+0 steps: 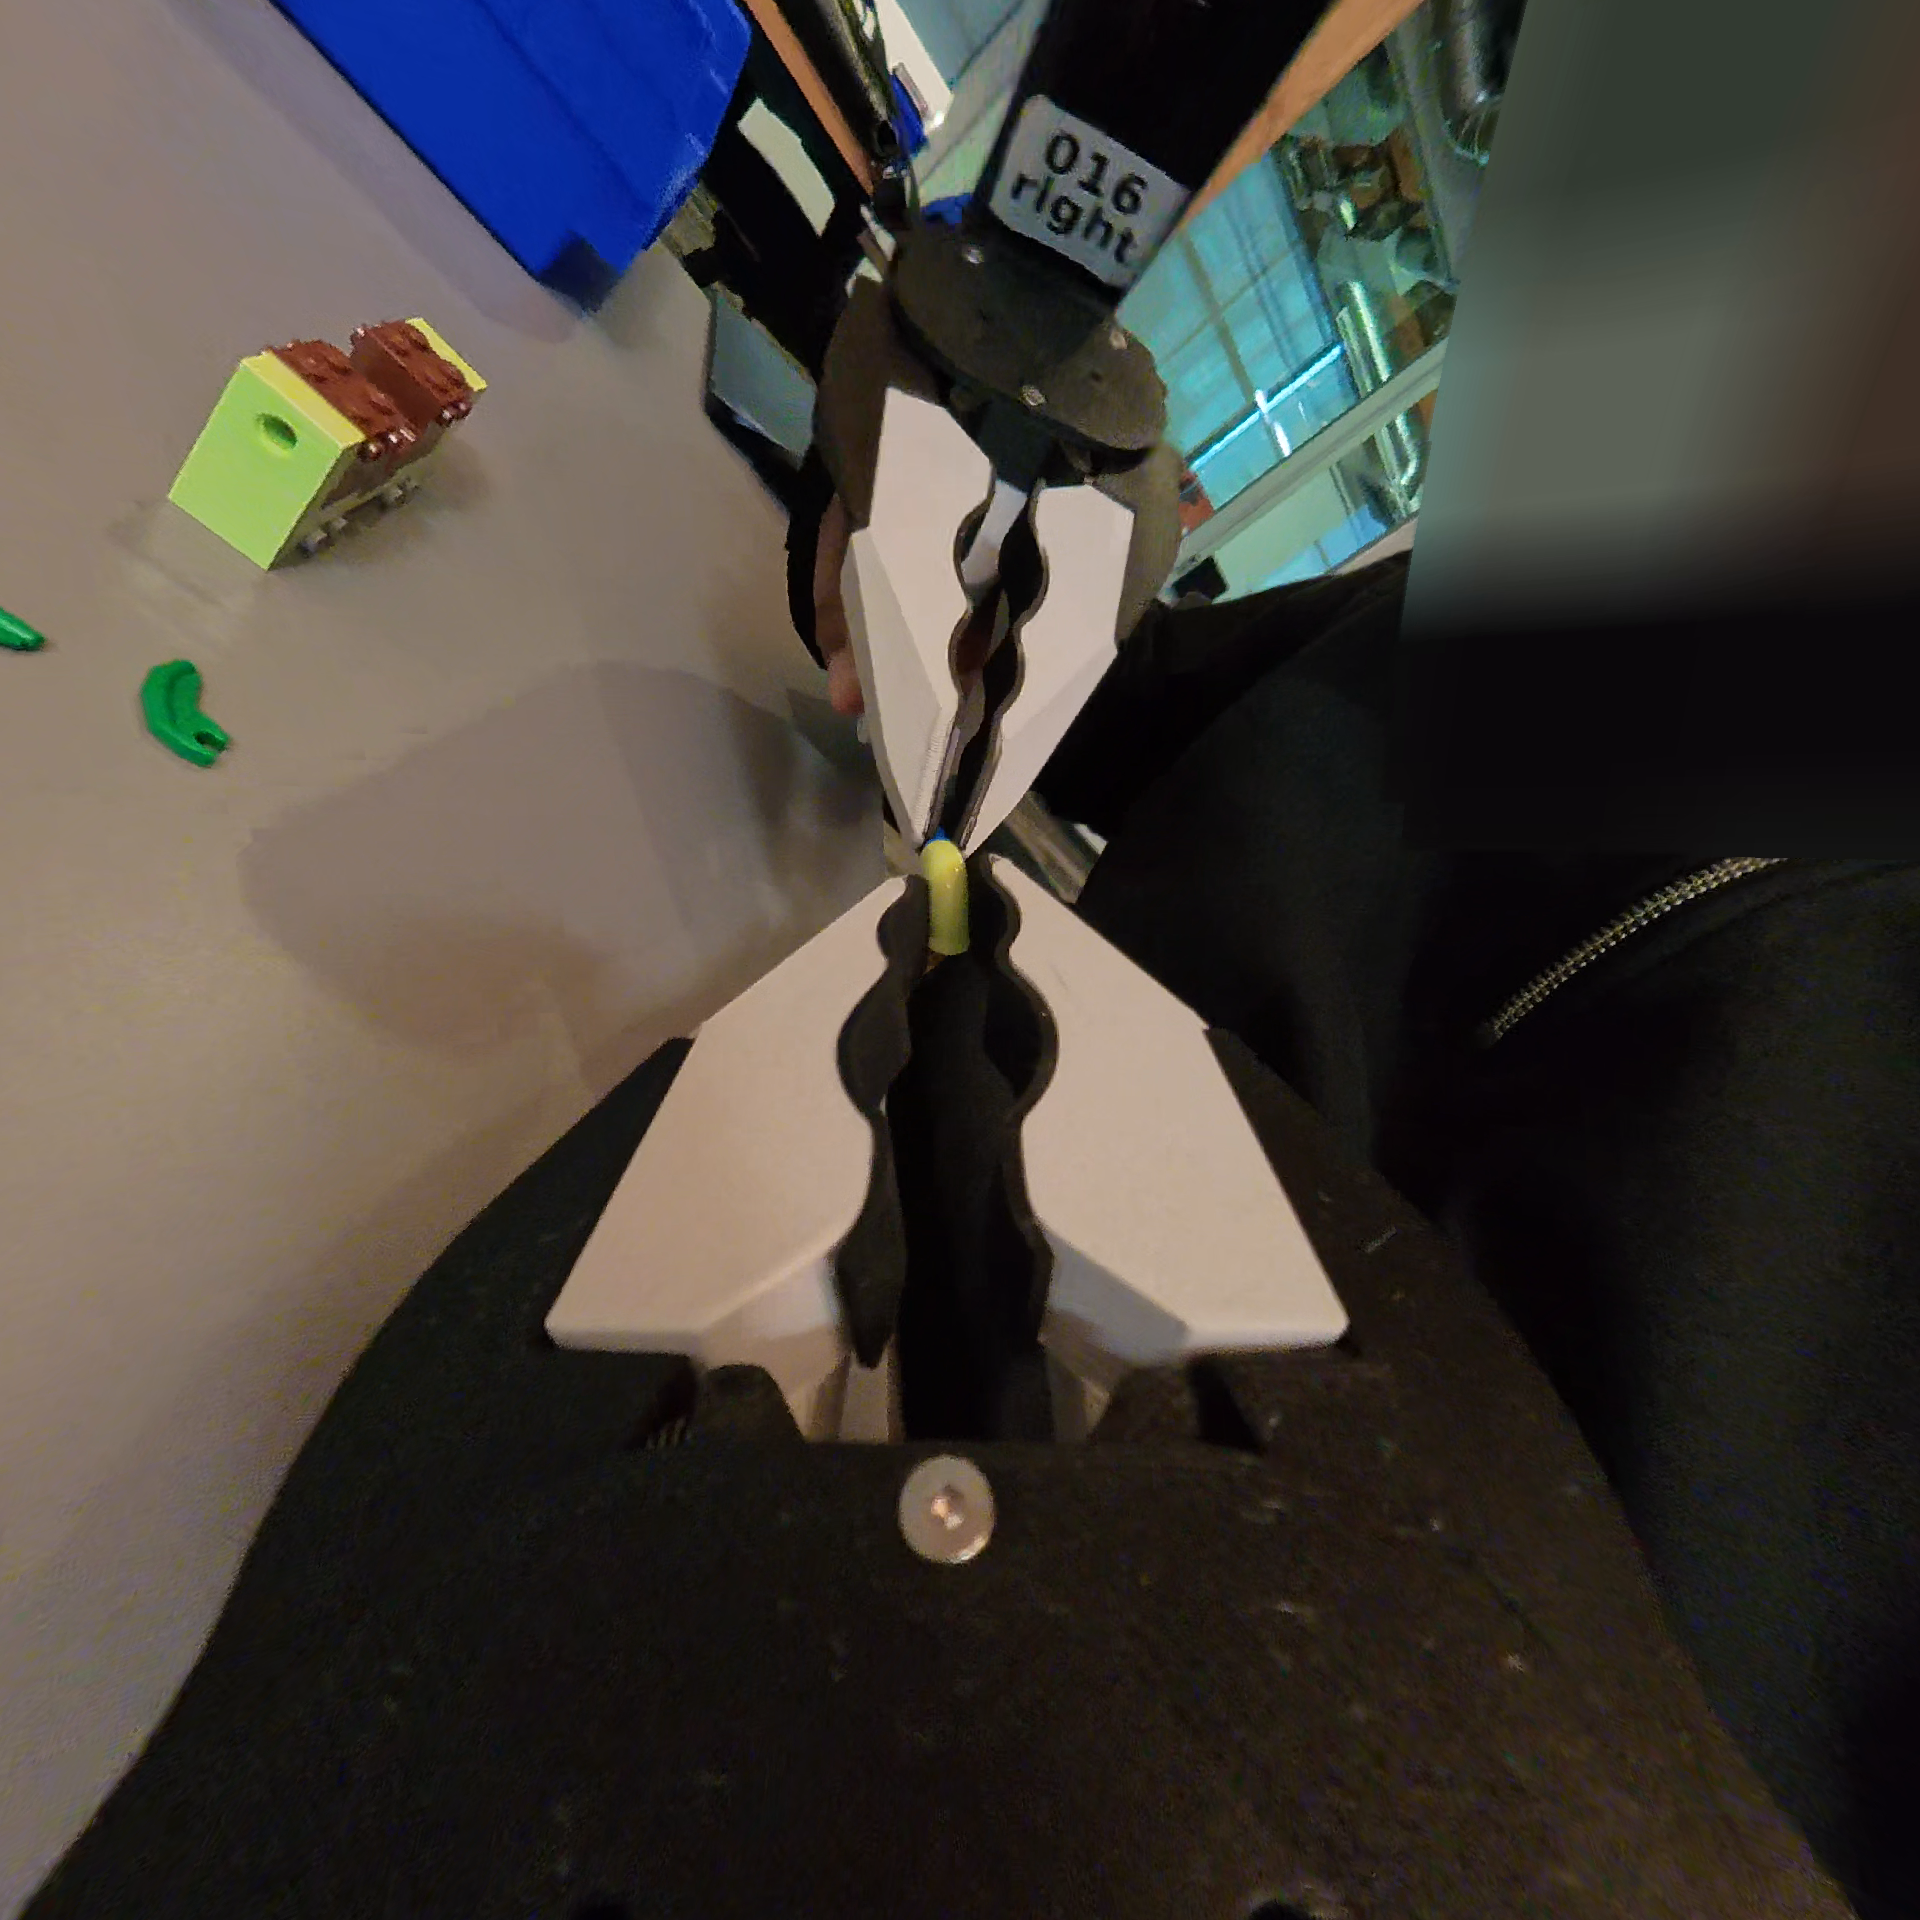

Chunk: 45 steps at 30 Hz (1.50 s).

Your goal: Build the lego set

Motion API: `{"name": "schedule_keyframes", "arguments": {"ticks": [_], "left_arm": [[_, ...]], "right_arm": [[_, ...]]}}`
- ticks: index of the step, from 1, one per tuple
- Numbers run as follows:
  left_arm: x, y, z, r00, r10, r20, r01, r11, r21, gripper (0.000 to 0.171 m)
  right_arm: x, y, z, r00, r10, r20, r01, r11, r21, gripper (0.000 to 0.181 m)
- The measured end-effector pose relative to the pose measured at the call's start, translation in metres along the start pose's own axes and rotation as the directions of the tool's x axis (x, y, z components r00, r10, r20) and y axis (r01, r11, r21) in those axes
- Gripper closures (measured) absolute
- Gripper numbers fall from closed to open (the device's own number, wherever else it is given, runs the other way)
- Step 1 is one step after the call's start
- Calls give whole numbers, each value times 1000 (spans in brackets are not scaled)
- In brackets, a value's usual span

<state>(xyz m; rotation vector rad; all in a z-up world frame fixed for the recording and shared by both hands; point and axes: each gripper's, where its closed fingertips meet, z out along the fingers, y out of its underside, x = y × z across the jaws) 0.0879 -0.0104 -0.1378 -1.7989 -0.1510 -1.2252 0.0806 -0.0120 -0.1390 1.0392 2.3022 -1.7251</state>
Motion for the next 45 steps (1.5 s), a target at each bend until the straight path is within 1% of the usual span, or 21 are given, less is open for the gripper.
{"name": "schedule_keyframes", "arguments": {"ticks": [2,5,9,16,18,20,21,22,23,26,29,32,33,35,38,39,40,42,44,45], "left_arm": [[0,0,1,999,-47,-21,48,999,7,165],[-3,5,2,996,-86,-14,86,996,-16,165],[-6,12,4,993,-119,-7,118,992,-45,165],[-14,30,9,989,-141,36,144,978,-148,165],[-14,30,11,988,-155,24,157,976,-151,165],[-7,25,12,980,-193,-41,186,974,-126,165],[-5,23,13,976,-207,-63,199,974,-113,166],[-3,25,15,972,-221,-75,210,969,-131,165],[-6,25,16,973,-222,-63,213,969,-124,166],[-3,19,13,966,-240,-99,231,969,-92,166],[-6,19,12,973,-220,-73,213,973,-87,165],[-5,8,10,977,-195,-84,195,981,-13,165],[-7,5,9,980,-185,-67,186,982,7,165],[-15,7,8,990,-141,6,141,990,7,165],[-11,4,9,993,-114,7,114,993,34,165],[-10,4,9,994,-110,3,109,993,40,165],[-8,4,10,994,-110,-4,110,993,38,165],[-3,3,10,991,-123,-49,125,991,49,165],[3,-2,10,985,-141,-103,149,986,76,165],[5,-4,10,982,-147,-121,158,984,87,165]], "right_arm": [[0,0,0,998,-53,-40,52,998,-17,180],[1,5,2,991,-109,-76,105,992,-65,180],[2,12,5,990,-124,-64,118,989,-93,181],[1,33,12,965,-258,-40,243,946,-214,181],[1,33,11,942,-335,-31,323,927,-191,181],[-3,26,7,925,-380,-13,377,920,-103,181],[-4,23,6,923,-386,-7,384,921,-66,181],[-5,24,7,917,-399,-3,399,915,-57,181],[-4,24,7,909,-417,-22,415,908,-56,181],[-3,18,5,923,-383,-26,383,924,-14,181],[-1,18,6,922,-383,-49,384,923,3,180],[3,8,1,932,-350,-90,356,933,61,180],[4,5,-1,933,-344,-107,353,933,76,181],[7,2,-8,932,-335,-140,351,930,107,181],[10,3,-12,931,-321,-176,341,934,102,181],[10,3,-12,928,-324,-186,345,933,97,169],[8,4,-12,928,-325,-181,346,933,96,163],[1,5,-11,931,-332,-150,349,932,100,162],[-1,5,-11,913,-370,-173,389,916,94,168],[-1,5,-10,900,-392,-192,412,908,77,168]]}}
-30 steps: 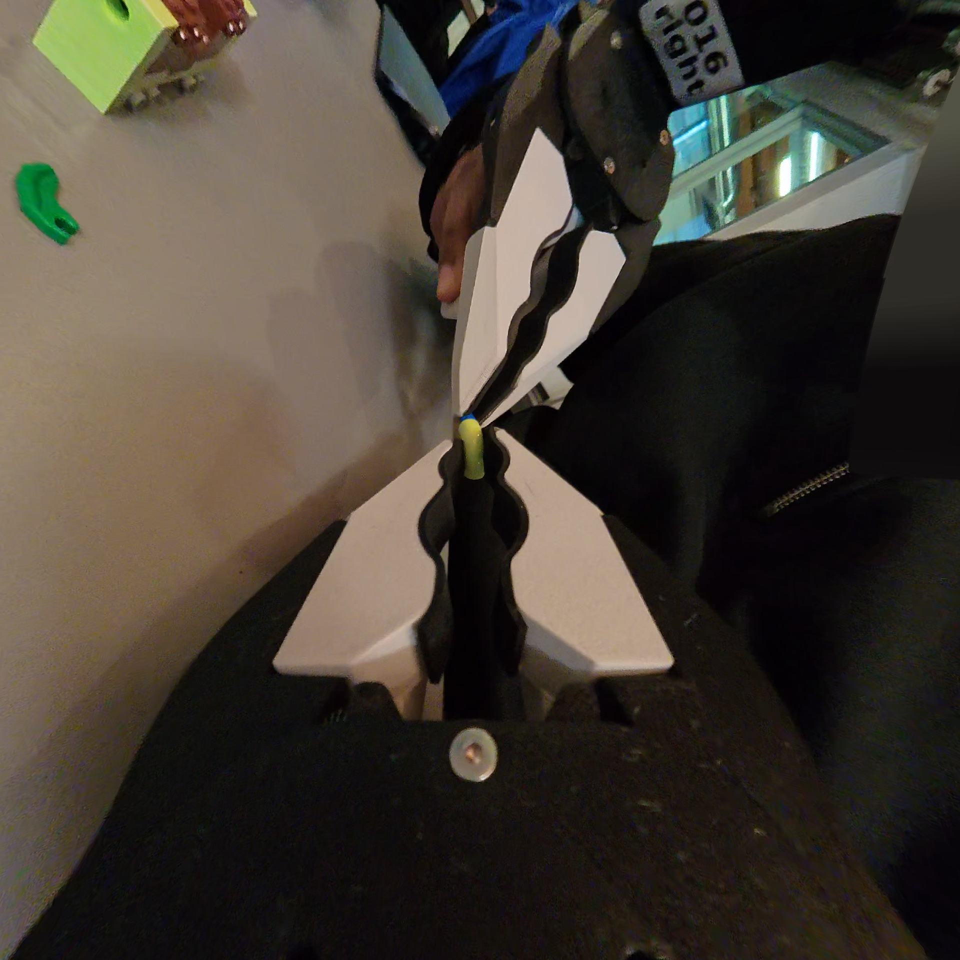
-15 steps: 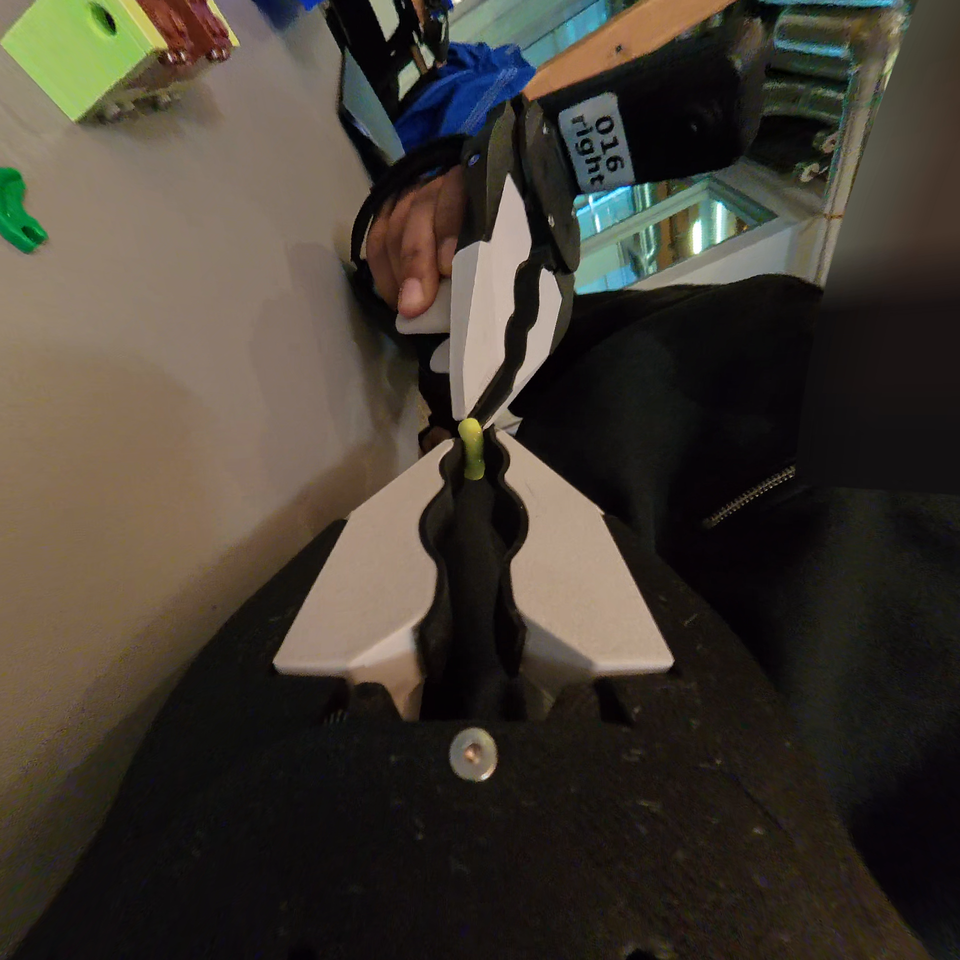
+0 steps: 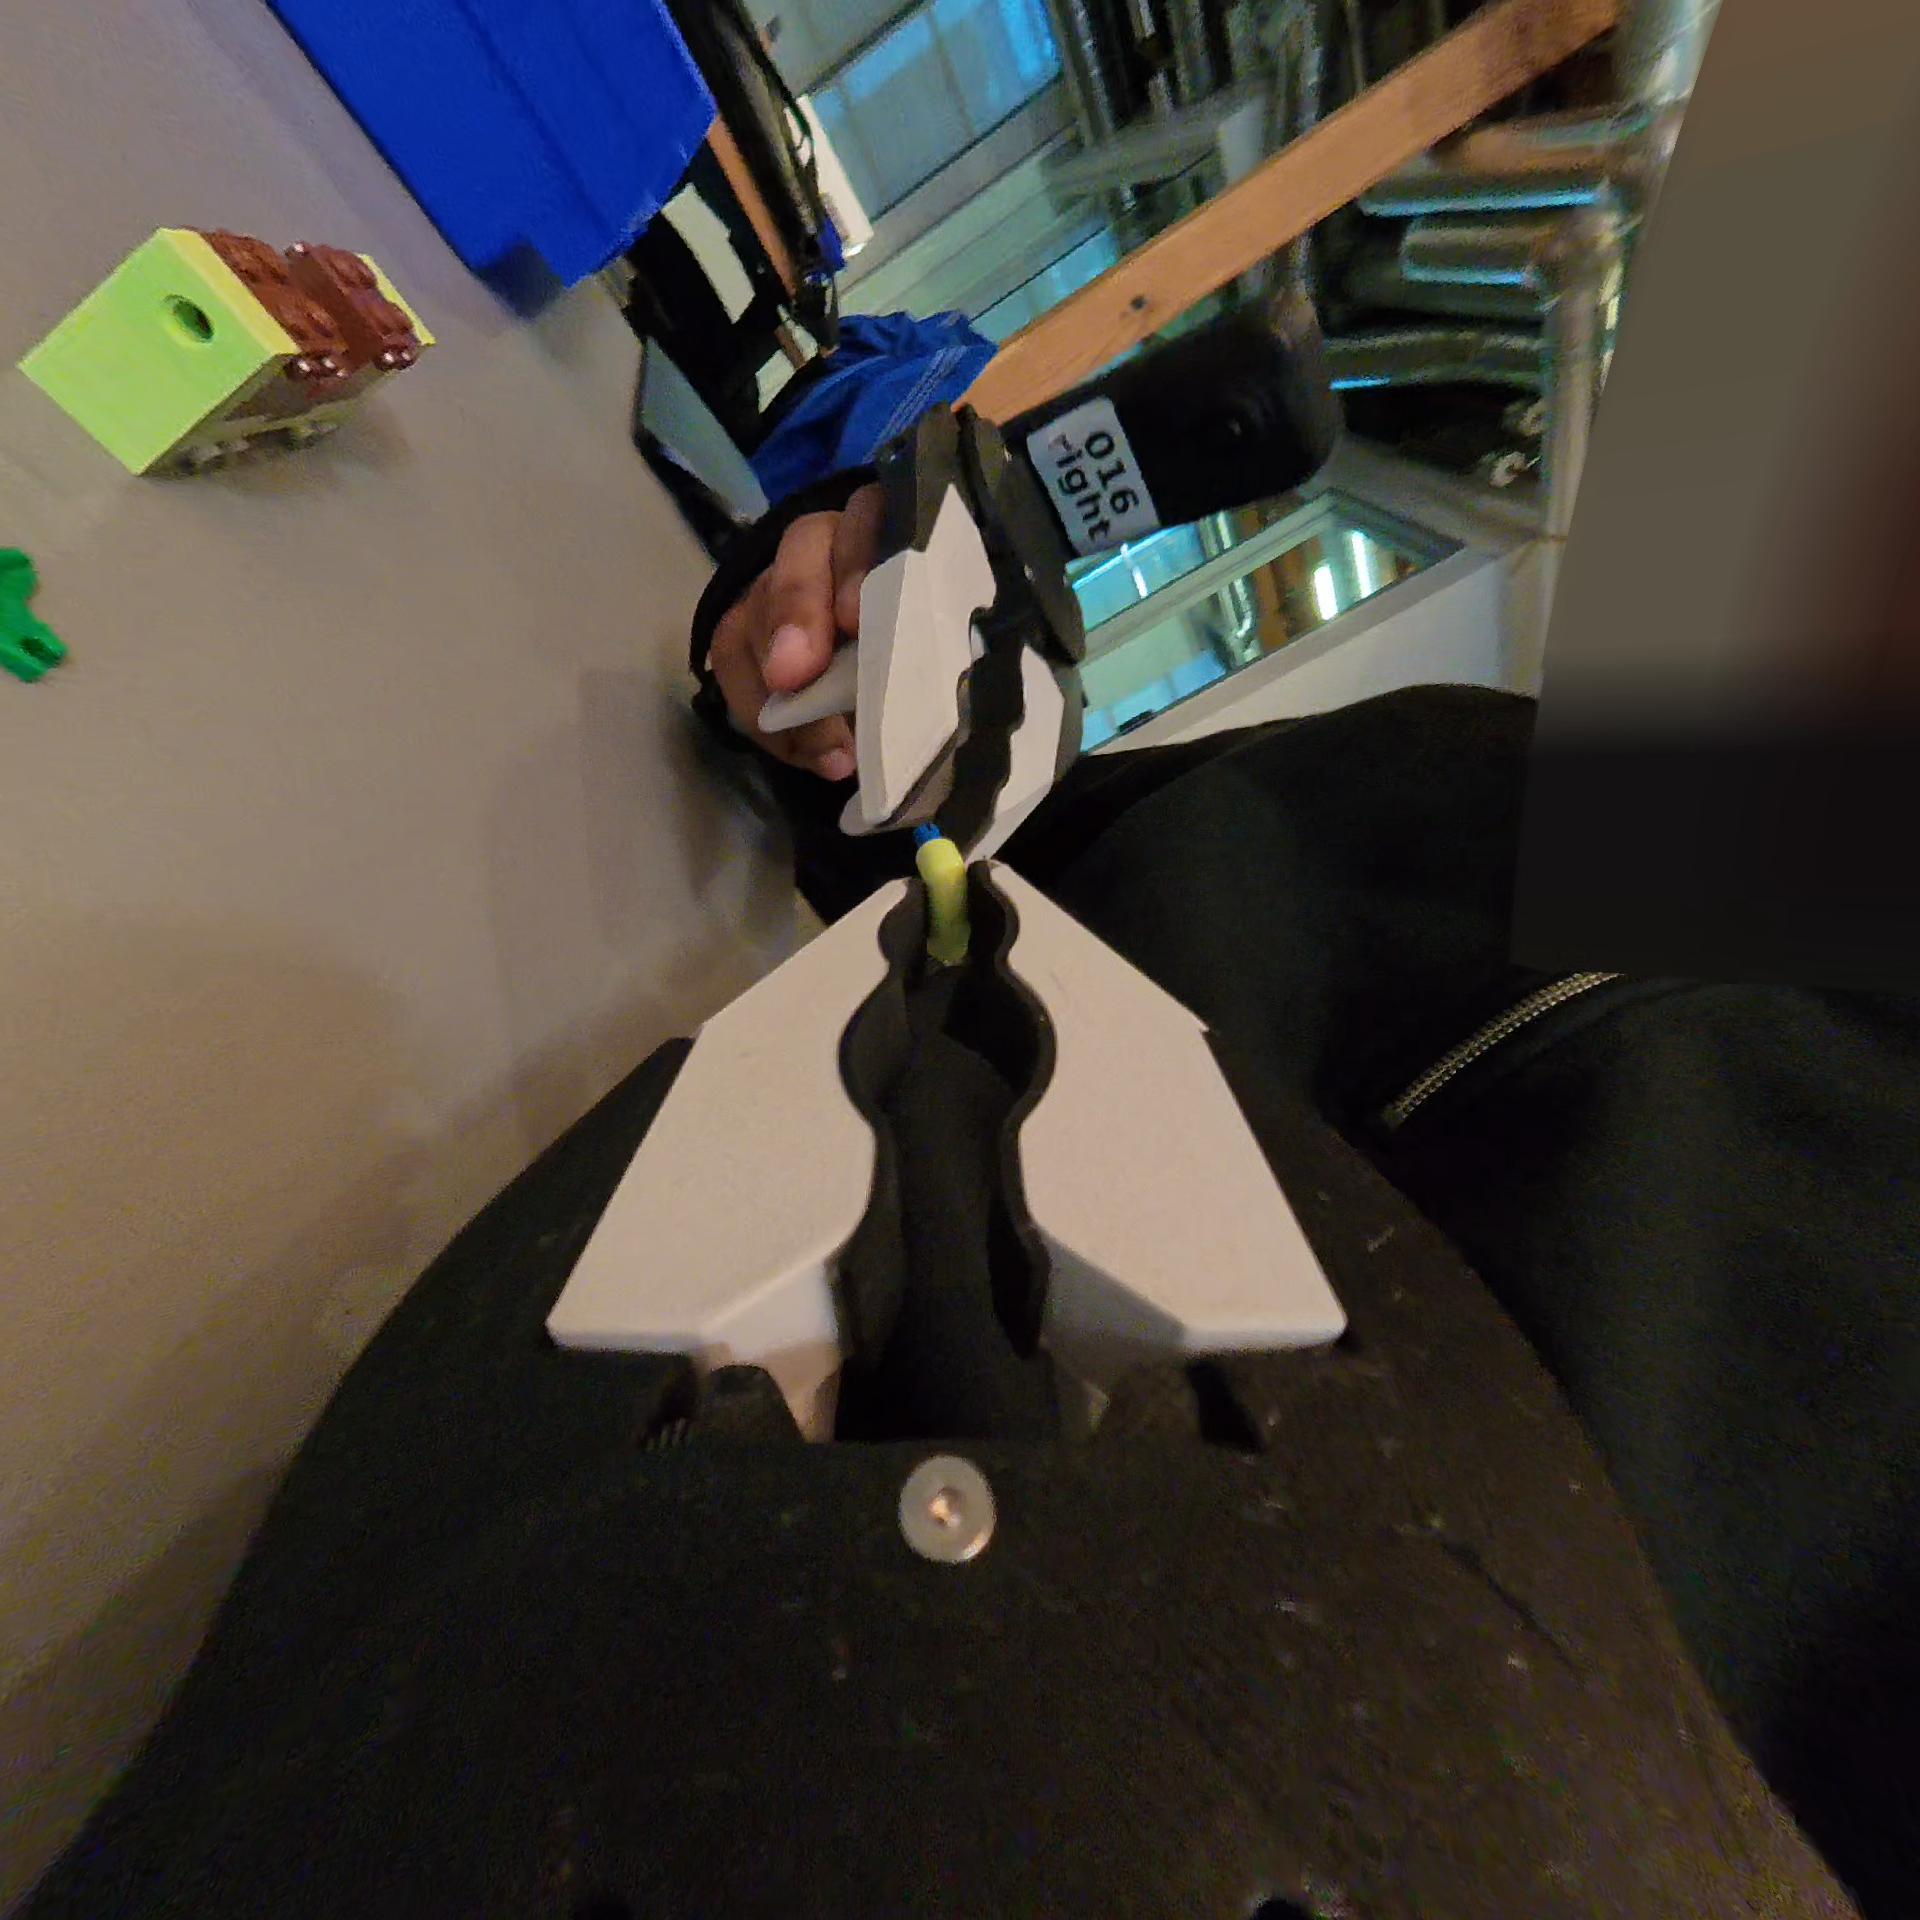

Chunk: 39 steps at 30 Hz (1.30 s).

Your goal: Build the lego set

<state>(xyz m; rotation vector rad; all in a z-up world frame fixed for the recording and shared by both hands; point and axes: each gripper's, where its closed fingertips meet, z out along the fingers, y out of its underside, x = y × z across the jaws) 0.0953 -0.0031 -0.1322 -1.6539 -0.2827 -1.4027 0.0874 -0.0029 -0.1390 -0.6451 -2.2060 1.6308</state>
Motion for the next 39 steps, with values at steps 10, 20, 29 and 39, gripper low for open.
{"name": "schedule_keyframes", "arguments": {"ticks": [10,20,29,39], "left_arm": [[7,2,8,1000,-6,-21,6,1000,20,165],[10,-4,9,1000,28,-5,-28,999,35,165],[7,-8,8,994,90,67,-93,995,40,167],[12,-12,11,999,38,-5,-37,996,86,167]], "right_arm": [[-2,-2,0,994,-76,-80,73,996,-41,179],[-5,-6,-8,990,-72,-119,70,997,-24,181],[0,-7,-12,987,-47,-157,47,999,-7,181],[0,-18,-11,975,-120,-187,130,991,43,179]]}}
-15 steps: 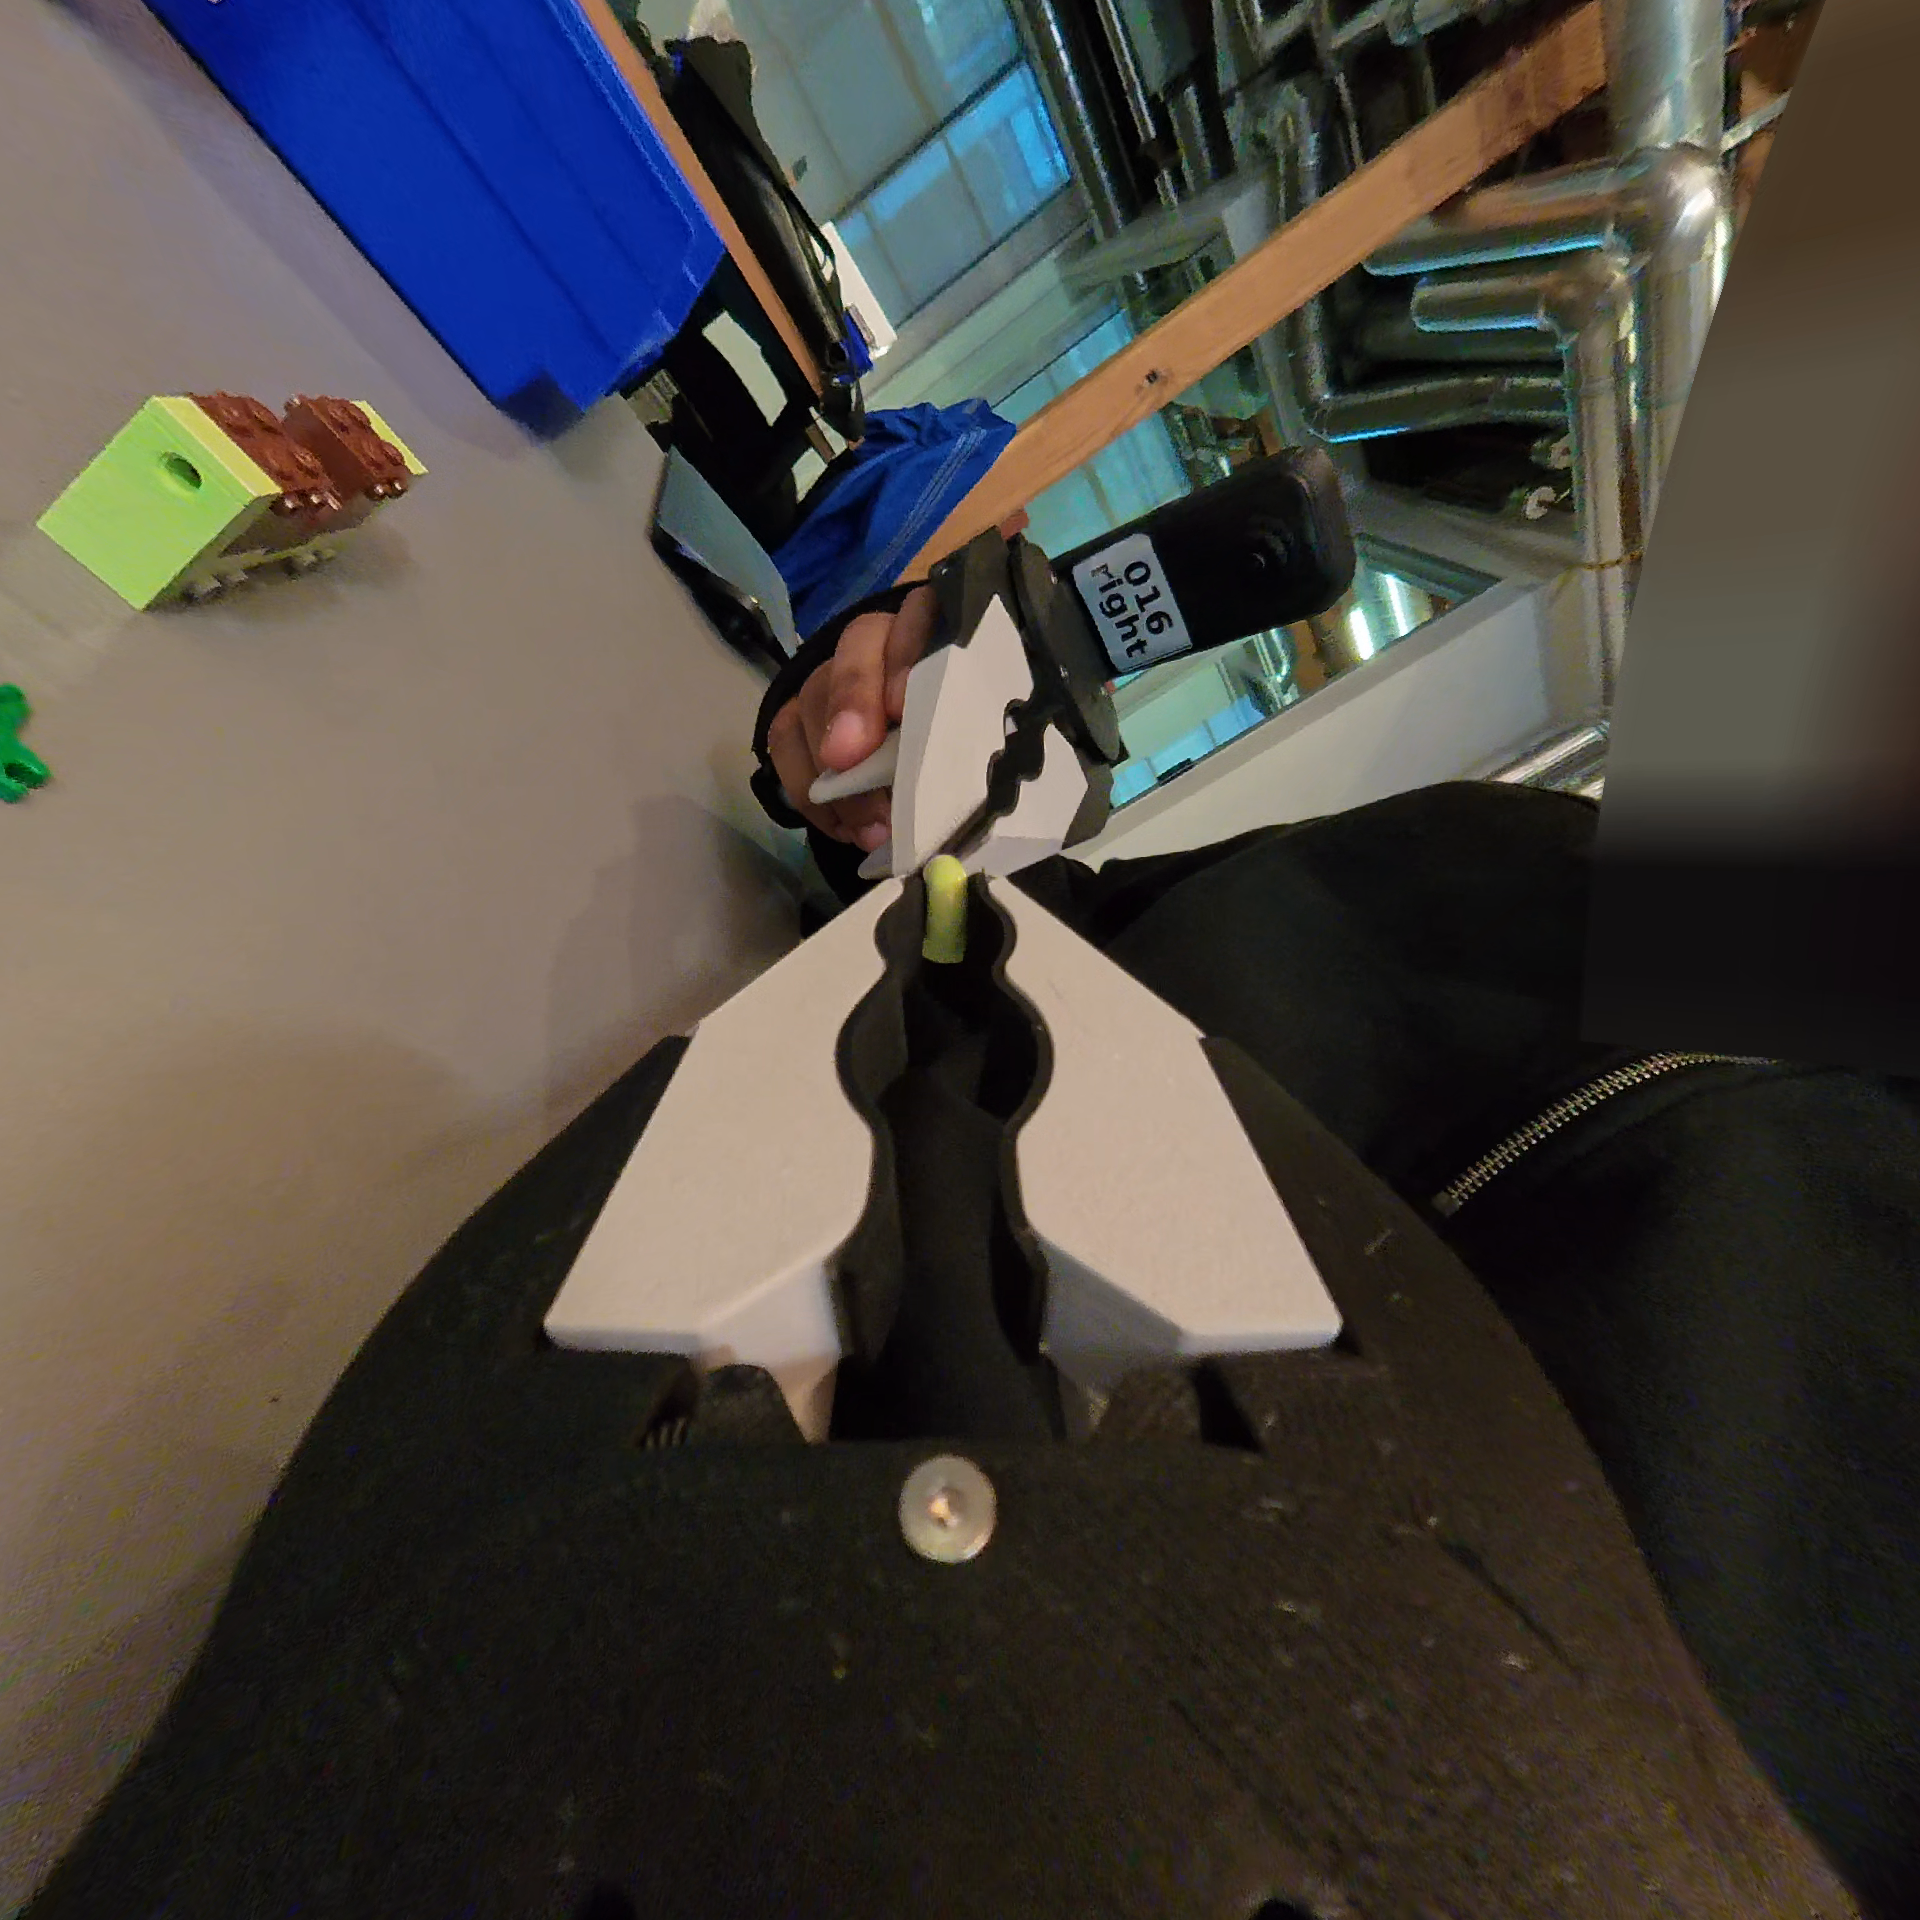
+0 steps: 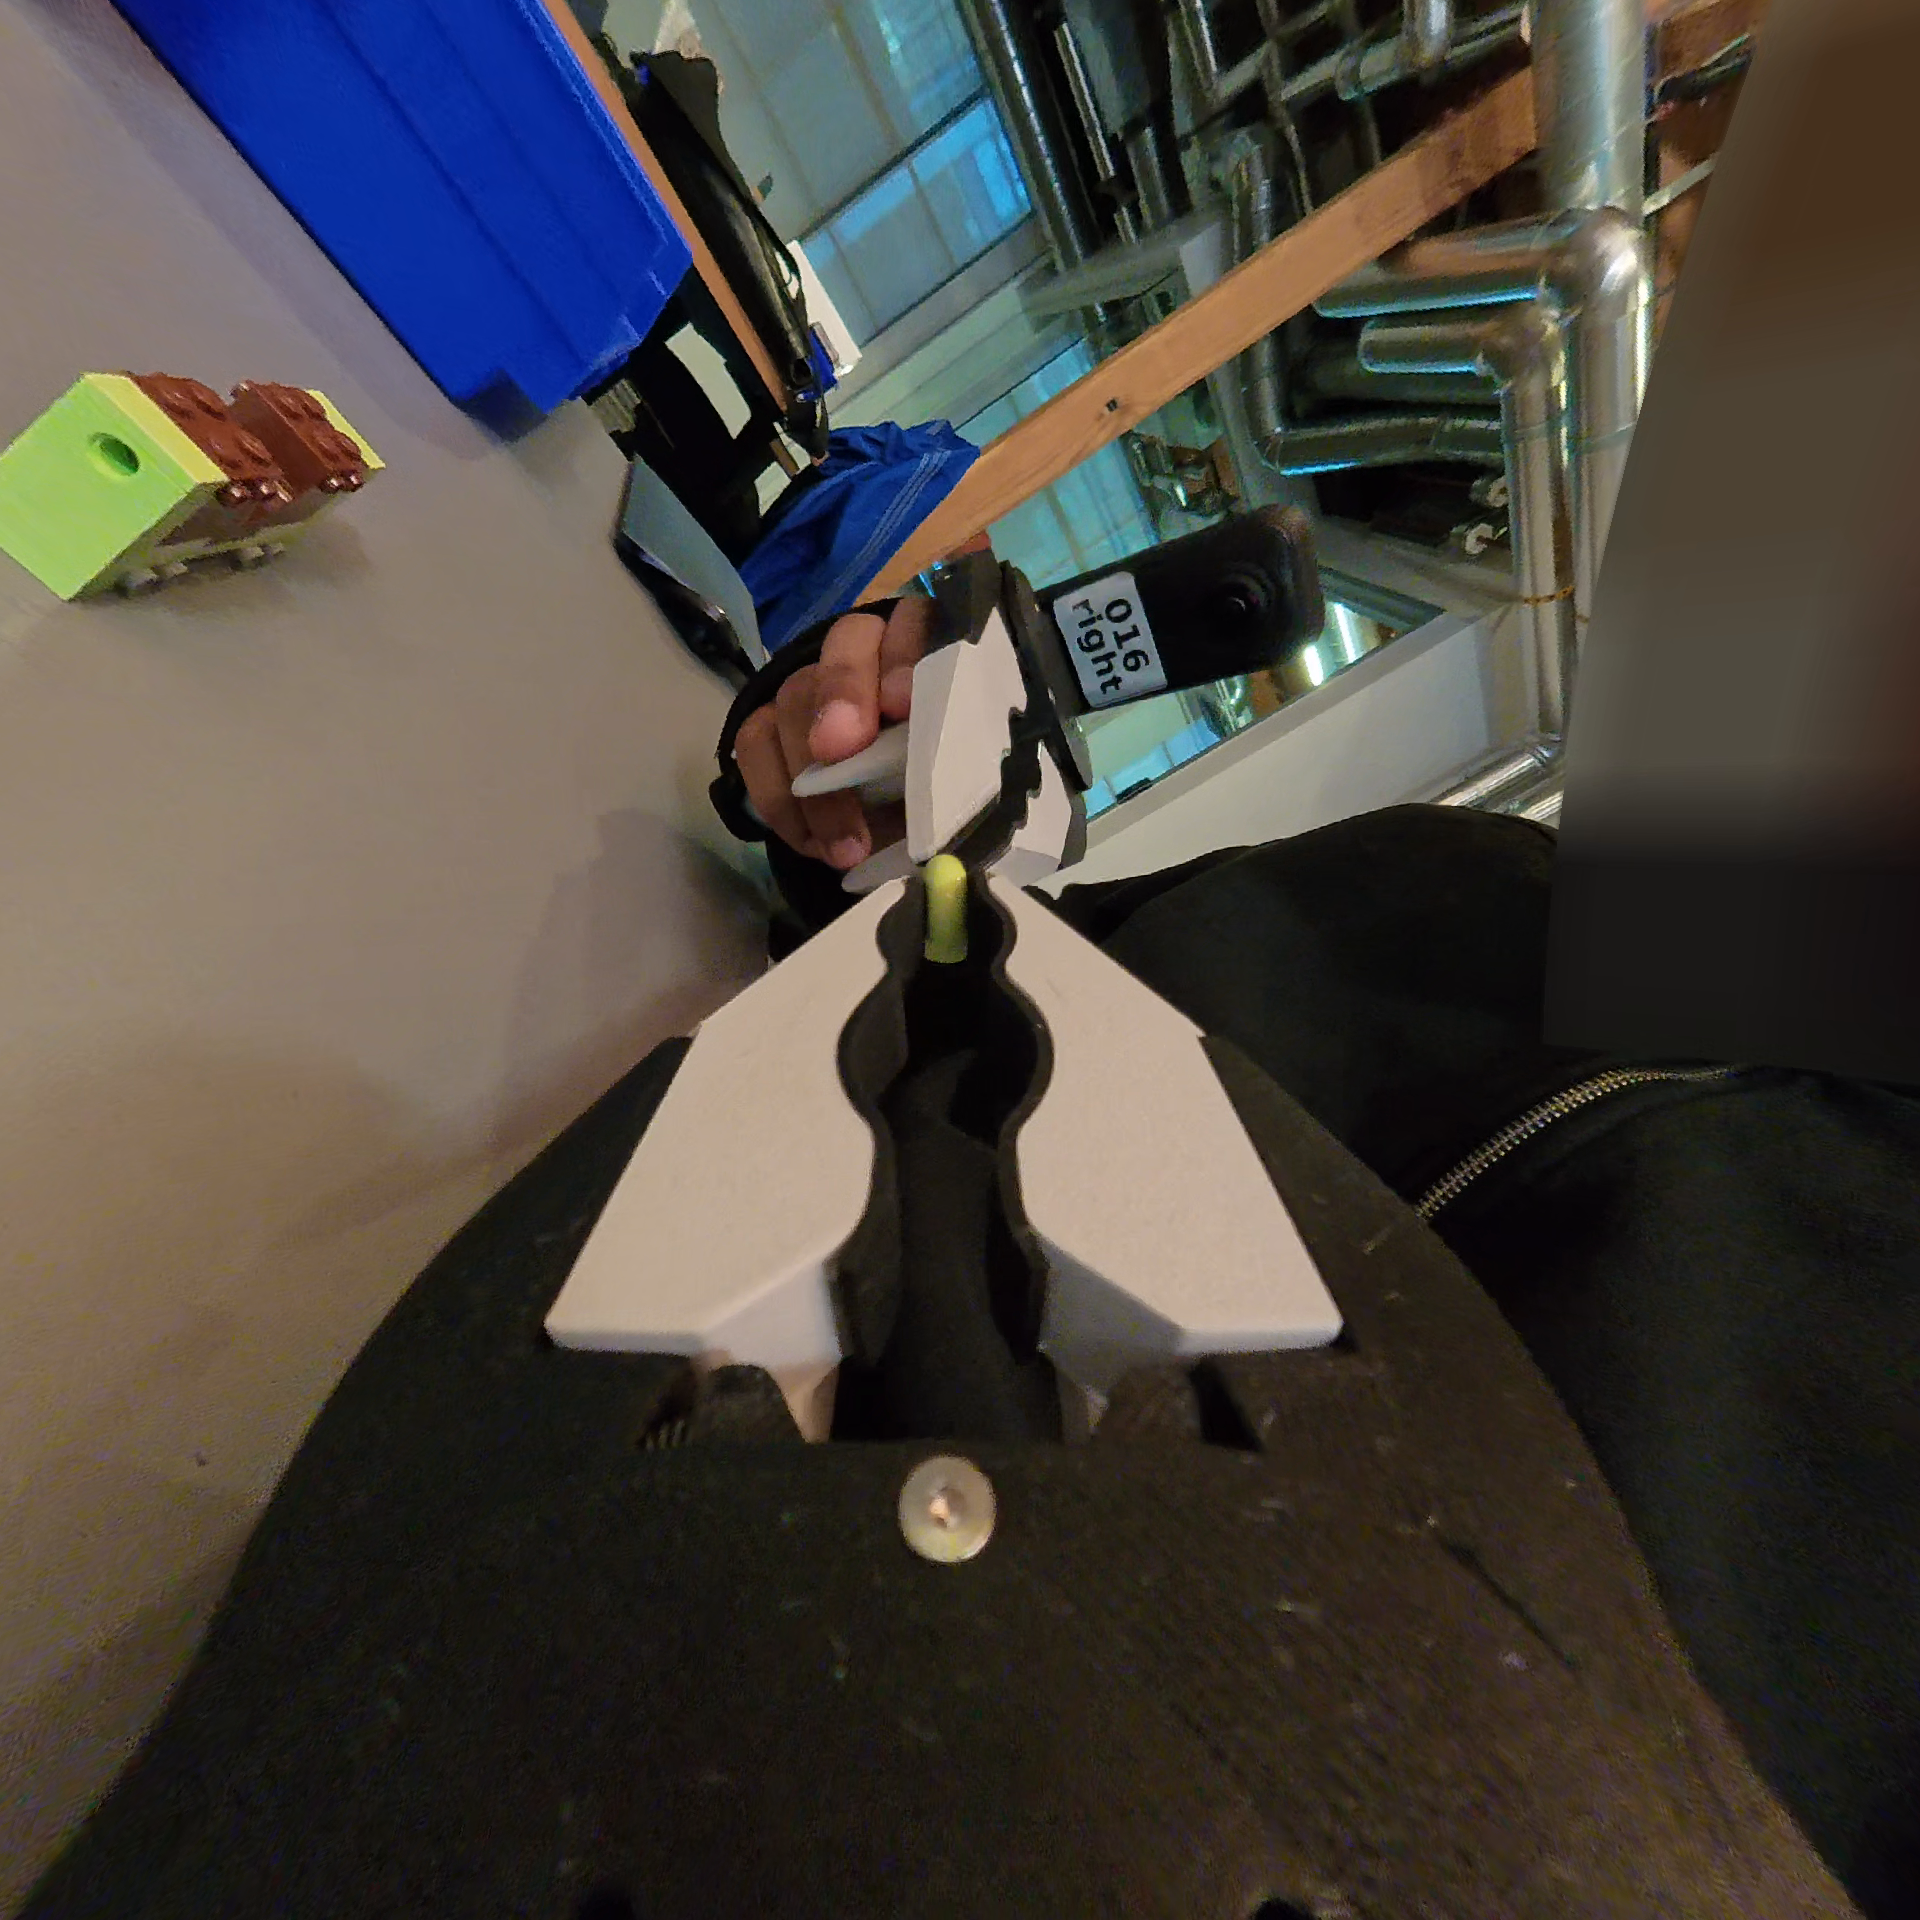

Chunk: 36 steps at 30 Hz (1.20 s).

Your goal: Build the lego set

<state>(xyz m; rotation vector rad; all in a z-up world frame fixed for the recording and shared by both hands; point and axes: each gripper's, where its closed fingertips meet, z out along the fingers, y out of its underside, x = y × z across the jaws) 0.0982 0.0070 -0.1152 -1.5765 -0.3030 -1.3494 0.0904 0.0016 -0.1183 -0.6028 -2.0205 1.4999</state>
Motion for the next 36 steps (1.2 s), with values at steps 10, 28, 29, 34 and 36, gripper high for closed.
{"name": "schedule_keyframes", "arguments": {"ticks": [10,28,29,34,36], "left_arm": [[-3,-4,-4,1000,15,22,-15,1000,25,161],[-20,-10,-10,964,192,186,-185,981,-54,166],[-24,-13,-12,942,242,231,-229,970,-81,166],[-48,-41,-24,726,563,395,-496,827,-266,166],[-54,-54,-25,621,674,400,-588,738,-332,166]], "right_arm": [[3,0,0,1000,-12,-5,12,1000,-19,179],[31,13,-1,995,84,-58,-90,990,-107,144],[41,18,-2,992,93,-87,-104,985,-137,138],[90,56,-3,984,86,-159,-141,916,-376,129],[102,74,2,980,138,-143,-190,868,-459,130]]}}
